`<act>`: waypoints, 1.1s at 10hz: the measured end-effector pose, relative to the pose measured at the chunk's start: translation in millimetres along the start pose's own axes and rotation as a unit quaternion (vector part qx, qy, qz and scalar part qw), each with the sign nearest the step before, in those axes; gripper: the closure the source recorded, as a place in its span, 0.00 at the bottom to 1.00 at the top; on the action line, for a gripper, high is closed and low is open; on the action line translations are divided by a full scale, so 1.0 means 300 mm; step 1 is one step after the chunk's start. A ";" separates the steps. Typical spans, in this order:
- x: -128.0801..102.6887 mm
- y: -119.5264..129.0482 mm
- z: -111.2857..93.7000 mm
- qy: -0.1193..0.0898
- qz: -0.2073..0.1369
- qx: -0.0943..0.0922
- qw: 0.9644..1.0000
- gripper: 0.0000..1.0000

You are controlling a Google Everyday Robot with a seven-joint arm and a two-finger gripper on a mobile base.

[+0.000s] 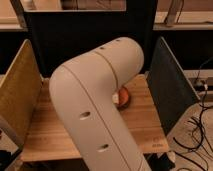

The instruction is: Place the eraser on the white sponge

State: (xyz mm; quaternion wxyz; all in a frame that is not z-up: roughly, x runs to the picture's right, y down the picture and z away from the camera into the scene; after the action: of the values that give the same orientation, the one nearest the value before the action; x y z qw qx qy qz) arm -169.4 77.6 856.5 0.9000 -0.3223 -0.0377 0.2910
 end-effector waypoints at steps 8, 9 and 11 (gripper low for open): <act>0.281 -0.178 -0.106 0.023 0.084 0.045 0.995 1.00; 0.318 -0.191 -0.106 0.024 0.099 0.045 0.994 1.00; 0.355 -0.209 -0.109 0.024 0.115 0.045 0.992 1.00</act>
State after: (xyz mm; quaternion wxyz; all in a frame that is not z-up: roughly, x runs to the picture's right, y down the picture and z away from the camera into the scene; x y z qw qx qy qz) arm -41.6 78.7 855.6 0.8750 -0.2904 0.0345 0.3859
